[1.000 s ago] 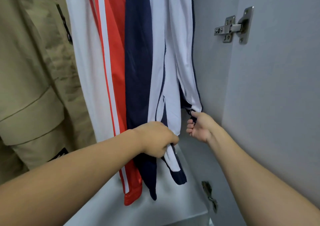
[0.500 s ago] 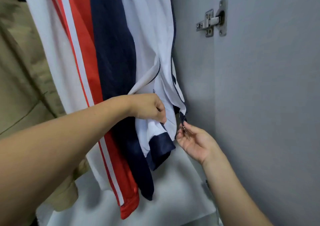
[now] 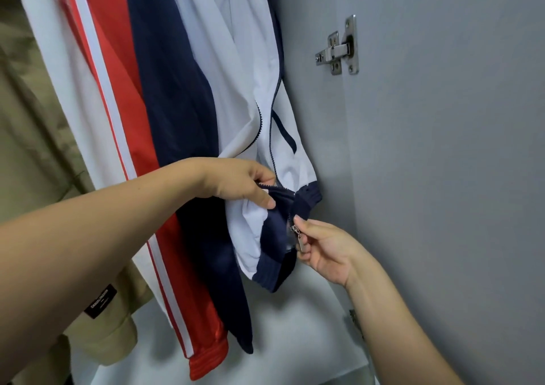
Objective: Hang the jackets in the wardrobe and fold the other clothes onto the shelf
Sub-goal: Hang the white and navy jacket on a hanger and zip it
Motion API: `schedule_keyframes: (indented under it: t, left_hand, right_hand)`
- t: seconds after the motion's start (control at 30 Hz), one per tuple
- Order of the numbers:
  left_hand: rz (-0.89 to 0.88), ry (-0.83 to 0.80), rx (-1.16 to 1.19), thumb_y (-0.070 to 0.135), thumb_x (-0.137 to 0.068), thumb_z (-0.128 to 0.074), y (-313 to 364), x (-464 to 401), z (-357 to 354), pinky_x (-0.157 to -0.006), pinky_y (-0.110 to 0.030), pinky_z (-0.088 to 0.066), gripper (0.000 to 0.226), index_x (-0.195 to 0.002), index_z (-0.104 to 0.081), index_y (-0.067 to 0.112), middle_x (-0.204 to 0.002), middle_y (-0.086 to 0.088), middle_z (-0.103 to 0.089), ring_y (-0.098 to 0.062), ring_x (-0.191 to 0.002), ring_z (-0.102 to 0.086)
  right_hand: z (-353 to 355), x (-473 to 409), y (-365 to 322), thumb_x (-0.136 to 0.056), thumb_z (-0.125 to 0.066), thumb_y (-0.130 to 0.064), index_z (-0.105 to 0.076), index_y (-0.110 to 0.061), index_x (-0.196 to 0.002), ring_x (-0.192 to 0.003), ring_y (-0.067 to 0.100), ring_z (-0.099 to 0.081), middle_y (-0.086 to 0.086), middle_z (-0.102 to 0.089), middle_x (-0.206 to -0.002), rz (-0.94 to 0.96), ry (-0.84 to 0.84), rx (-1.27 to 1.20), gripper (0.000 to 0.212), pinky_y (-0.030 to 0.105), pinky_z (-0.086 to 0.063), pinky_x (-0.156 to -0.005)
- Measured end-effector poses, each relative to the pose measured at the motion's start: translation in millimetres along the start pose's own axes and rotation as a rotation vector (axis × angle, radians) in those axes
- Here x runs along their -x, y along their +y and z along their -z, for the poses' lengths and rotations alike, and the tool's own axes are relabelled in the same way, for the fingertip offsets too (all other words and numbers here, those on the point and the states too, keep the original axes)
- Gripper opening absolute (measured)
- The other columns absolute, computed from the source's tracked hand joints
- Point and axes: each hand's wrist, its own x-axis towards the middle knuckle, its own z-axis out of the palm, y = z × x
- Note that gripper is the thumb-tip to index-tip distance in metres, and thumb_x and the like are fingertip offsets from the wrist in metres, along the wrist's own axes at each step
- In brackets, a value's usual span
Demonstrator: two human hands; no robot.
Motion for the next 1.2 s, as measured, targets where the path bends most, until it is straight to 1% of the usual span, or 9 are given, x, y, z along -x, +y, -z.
schedule_keyframes:
  t: [0.07,0.13,0.17,0.23,0.33,0.53,0.77,0.93,1.2]
  left_hand:
    - [-0.022,0.017,0.029,0.008,-0.089,-0.069,0.3,1.7,0.1,-0.076,-0.025,-0.04,0.021,-0.076,-0.055,0.018,-0.075,0.008,-0.056,-0.009,-0.073,-0.051]
    - [-0.014,0.002,0.088,0.006,-0.091,-0.067,1.1,3.6,0.3,-0.087,-0.027,-0.047,0.01,-0.095,-0.063,0.014,-0.094,0.001,-0.066,-0.015,-0.088,-0.062]
    - [-0.007,-0.021,0.13,0.007,-0.092,-0.066,1.3,4.6,0.5,-0.093,-0.025,-0.049,0.014,-0.104,-0.067,0.013,-0.104,-0.001,-0.071,-0.017,-0.097,-0.067]
    - [-0.003,-0.065,0.222,0.014,-0.093,-0.066,1.8,5.9,0.2,-0.096,-0.024,-0.051,0.021,-0.113,-0.07,0.01,-0.112,-0.005,-0.073,-0.018,-0.106,-0.069]
    - [0.004,-0.052,0.3,0.02,-0.092,-0.067,5.5,7.1,-0.9,-0.091,-0.023,-0.052,0.017,-0.105,-0.073,0.011,-0.108,-0.005,-0.075,-0.018,-0.103,-0.07]
    - [0.034,0.117,0.119,0.029,-0.088,-0.07,9.8,3.8,-6.5,-0.108,-0.03,-0.042,0.012,-0.094,-0.078,0.021,-0.098,0.008,-0.076,-0.008,-0.101,-0.068]
    - [0.058,0.207,0.117,0.029,-0.085,-0.073,6.8,-2.5,-11.8,-0.108,-0.033,-0.043,0.013,-0.091,-0.078,0.019,-0.094,0.008,-0.076,-0.011,-0.102,-0.068]
    - [0.036,0.208,0.133,0.025,-0.088,-0.07,7.0,-1.3,-16.6,-0.105,-0.029,-0.045,0.011,-0.092,-0.078,0.019,-0.093,0.009,-0.076,-0.006,-0.098,-0.069]
    - [0.038,0.24,0.079,0.023,-0.087,-0.07,6.1,-3.6,-18.3,-0.105,-0.037,-0.046,0.011,-0.088,-0.078,0.015,-0.096,0.0,-0.076,-0.016,-0.102,-0.068]
  right_hand:
    - [1.4,2.3,-0.3,-0.075,-0.073,-0.022,-0.056,-0.013,-0.071,-0.046,0.009,-0.042,0.001,-0.051,-0.057,0.007,-0.041,-0.037,0.02,0.018,-0.034,-0.044]
    - [3.8,4.0,-1.5,-0.076,-0.072,-0.02,-0.055,-0.012,-0.068,-0.047,0.009,-0.042,0.002,-0.051,-0.059,0.024,-0.073,-0.057,0.02,0.018,-0.035,-0.045]
    - [4.7,5.0,-2.8,-0.077,-0.071,-0.019,-0.053,-0.012,-0.068,-0.047,0.009,-0.042,0.002,-0.051,-0.06,0.034,-0.079,-0.053,0.021,0.018,-0.035,-0.045]
    - [6.0,6.7,-5.5,-0.076,-0.071,-0.017,-0.051,-0.011,-0.069,-0.047,0.008,-0.042,0.002,-0.051,-0.061,0.057,-0.086,-0.044,0.021,0.018,-0.035,-0.046]
    - [4.5,7.5,-7.5,-0.077,-0.07,-0.015,-0.052,-0.012,-0.074,-0.05,0.009,-0.046,0.002,-0.054,-0.064,0.101,-0.106,-0.063,0.018,0.018,-0.036,-0.047]
    - [-2.3,4.9,-6.6,-0.077,-0.069,-0.013,-0.053,-0.009,-0.081,-0.053,0.011,-0.052,0.003,-0.062,-0.07,0.166,-0.077,-0.139,0.017,0.019,-0.042,-0.051]
    - [-9.7,3.2,-4.0,-0.074,-0.07,-0.006,-0.054,-0.008,-0.093,-0.056,0.012,-0.058,0.007,-0.065,-0.073,0.207,-0.03,-0.218,0.025,0.019,-0.051,-0.054]
    - [-12.8,1.1,-1.2,-0.08,-0.065,0.004,-0.053,-0.005,-0.075,-0.062,0.014,-0.067,0.011,-0.067,-0.071,0.201,-0.024,-0.268,0.016,0.021,-0.055,-0.059]
    - [-13.5,-2.1,1.1,-0.084,-0.064,0.003,-0.052,-0.007,-0.066,-0.058,0.012,-0.063,0.008,-0.066,-0.068,0.182,-0.003,-0.292,0.024,0.021,-0.054,-0.055]
